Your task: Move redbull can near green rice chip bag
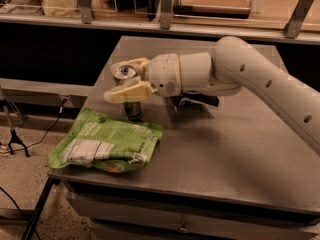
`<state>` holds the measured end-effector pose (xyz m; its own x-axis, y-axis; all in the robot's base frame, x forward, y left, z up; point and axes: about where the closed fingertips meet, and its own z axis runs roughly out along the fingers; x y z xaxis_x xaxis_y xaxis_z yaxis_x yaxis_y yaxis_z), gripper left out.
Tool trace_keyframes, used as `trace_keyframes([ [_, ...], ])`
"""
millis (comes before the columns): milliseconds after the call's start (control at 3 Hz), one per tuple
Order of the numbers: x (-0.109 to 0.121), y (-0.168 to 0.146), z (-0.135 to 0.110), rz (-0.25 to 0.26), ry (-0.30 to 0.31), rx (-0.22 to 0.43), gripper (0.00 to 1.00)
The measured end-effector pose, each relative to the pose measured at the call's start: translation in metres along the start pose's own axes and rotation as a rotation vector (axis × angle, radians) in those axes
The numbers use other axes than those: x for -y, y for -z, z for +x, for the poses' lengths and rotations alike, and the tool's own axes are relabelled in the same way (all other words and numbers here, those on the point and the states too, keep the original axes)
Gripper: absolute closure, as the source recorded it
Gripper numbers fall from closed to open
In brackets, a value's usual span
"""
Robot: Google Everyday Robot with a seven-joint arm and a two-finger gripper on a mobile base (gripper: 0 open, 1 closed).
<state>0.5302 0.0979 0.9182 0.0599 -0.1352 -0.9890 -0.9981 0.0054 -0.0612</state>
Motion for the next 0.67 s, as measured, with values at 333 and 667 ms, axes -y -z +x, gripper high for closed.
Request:
trace_keyframes([
  [333, -0.0007, -0.0014, -0.0005, -0.003, 0.001, 0.000, 0.00],
  [667, -0.0011, 0.0027, -0.0043, -0.002, 0.009, -0.005, 0.00],
])
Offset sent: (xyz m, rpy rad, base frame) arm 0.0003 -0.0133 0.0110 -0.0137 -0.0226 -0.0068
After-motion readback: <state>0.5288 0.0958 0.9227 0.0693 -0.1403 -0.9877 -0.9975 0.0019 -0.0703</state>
